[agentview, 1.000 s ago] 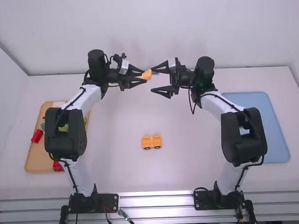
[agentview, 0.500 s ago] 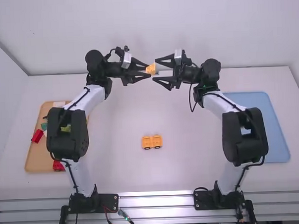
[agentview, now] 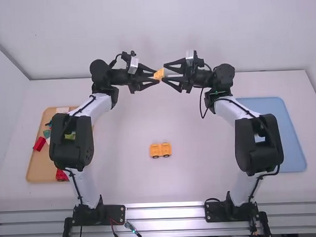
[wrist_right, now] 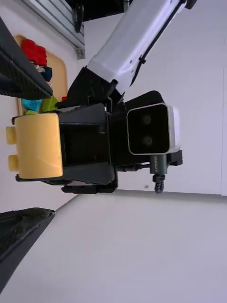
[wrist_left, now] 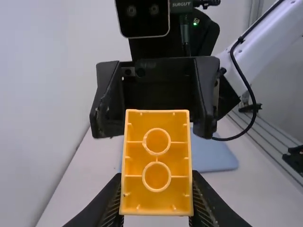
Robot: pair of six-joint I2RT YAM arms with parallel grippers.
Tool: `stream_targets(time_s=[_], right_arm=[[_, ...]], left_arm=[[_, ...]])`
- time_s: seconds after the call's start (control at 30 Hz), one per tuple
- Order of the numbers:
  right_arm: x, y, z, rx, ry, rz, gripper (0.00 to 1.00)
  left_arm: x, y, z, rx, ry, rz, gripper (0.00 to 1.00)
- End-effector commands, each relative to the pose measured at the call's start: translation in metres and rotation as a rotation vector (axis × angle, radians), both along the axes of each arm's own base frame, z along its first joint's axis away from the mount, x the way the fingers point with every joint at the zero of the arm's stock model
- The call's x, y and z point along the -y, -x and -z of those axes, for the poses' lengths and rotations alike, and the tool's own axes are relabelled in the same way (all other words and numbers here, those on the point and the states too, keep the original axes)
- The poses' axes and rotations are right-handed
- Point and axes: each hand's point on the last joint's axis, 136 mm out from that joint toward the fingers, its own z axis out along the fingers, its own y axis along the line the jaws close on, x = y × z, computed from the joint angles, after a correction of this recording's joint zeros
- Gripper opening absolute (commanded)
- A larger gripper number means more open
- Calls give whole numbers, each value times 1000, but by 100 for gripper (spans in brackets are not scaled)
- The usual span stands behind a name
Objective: Assemble lego blocks to make yellow taxi
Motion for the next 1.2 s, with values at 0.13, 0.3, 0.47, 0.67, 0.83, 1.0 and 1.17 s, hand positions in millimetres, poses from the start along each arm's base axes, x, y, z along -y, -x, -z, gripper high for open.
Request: stream_targets(time_s=[0.13,0.3,0.47,0.67,0.83,1.0,1.17], right_arm=[[-13,0,0,14,4,-15,59],[-12,0,0,16,4,-14,49],[-13,1,0,17,4,-18,45],[-14,1,0,17,4,-19,34],[-16,2,0,17,4,-23,23],[-16,2,0,17,4,-23,18],[-8,-17,5,-63,-5,56,1]], left_arm=[[1,-1,4,-46,1,2,2],[1,-2,5,-64,-2,1,2],[1,-1,6,-57,-5,8,2],[1,-1,6,-56,-5,7,2],[2,-1,6,-57,-5,8,9],[2,-1,6,-57,-5,8,99],[-6,3,22,-45,-41,58,99]])
